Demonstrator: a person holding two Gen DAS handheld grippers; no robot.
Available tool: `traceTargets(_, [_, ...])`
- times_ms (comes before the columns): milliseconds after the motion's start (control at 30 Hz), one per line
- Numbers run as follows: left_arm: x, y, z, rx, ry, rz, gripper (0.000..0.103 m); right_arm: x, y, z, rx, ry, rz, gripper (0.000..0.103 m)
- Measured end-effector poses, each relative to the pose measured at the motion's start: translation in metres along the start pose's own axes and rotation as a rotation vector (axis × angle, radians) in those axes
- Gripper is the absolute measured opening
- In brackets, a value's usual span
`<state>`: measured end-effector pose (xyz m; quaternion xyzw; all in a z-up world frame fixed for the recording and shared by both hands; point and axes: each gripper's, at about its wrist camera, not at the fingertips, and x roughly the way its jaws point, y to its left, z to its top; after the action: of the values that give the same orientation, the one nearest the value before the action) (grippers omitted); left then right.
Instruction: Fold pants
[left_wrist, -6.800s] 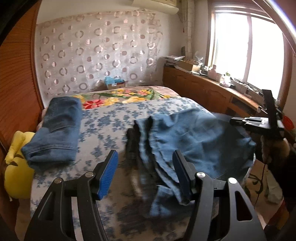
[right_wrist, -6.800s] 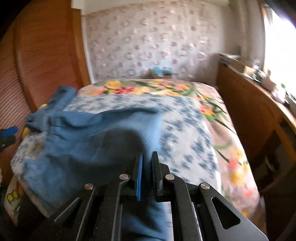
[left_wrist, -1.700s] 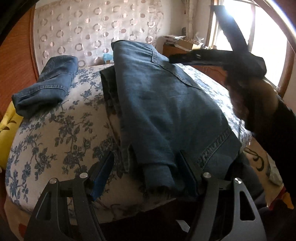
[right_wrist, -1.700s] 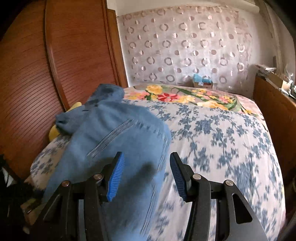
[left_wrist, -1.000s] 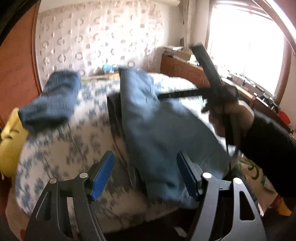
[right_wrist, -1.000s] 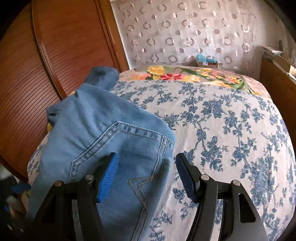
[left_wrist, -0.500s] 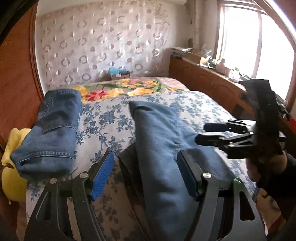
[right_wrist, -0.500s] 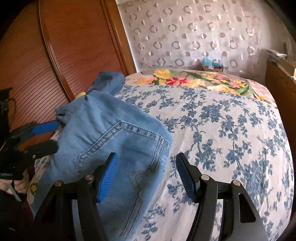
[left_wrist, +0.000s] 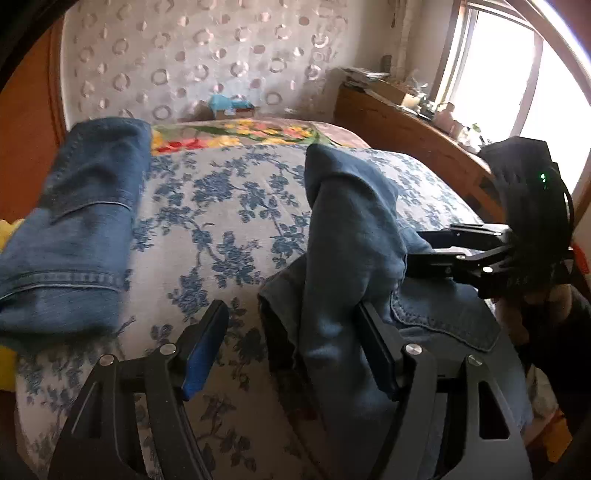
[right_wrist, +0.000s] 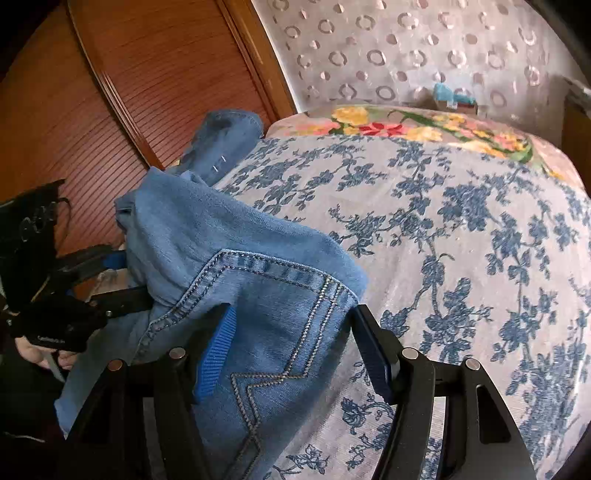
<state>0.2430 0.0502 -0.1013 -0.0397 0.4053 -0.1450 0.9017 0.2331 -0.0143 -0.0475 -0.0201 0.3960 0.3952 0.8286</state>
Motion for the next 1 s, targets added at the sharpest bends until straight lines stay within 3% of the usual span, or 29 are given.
traceTargets(133, [0.002,0.005,0.006,-0.026,0.003,-0.067,0.072,0.004,-0.005,0.001,0.004,0.006,0.026,0.067])
traceTargets(333, [0.002,-0.006,0.006,-0.001,-0.008,-0.071,0.071,-0.006,-0.002,-0.008,0.028,0.005,0.009,0.067])
traceTargets(500, [-0.002,-0.009,0.003,0.016,-0.007,-0.051,0.071,-0.047,0.024,-0.034,0.029,-0.056,-0.097,0.067])
traceTargets(567, [-0.002,-0.014,0.003,0.034,-0.002,-0.035,0.071,-0.064,0.037,-0.046,0.033,-0.069,-0.098,0.067])
traceTargets(800, [0.003,-0.018,0.006,0.068,0.012,-0.048,0.071,-0.090,0.061,-0.102,0.108,-0.032,-0.113,0.067])
traceTargets(1000, [0.007,-0.021,0.008,0.082,0.019,-0.092,0.067,-0.083,0.067,-0.120,0.137,0.017,-0.130,0.067])
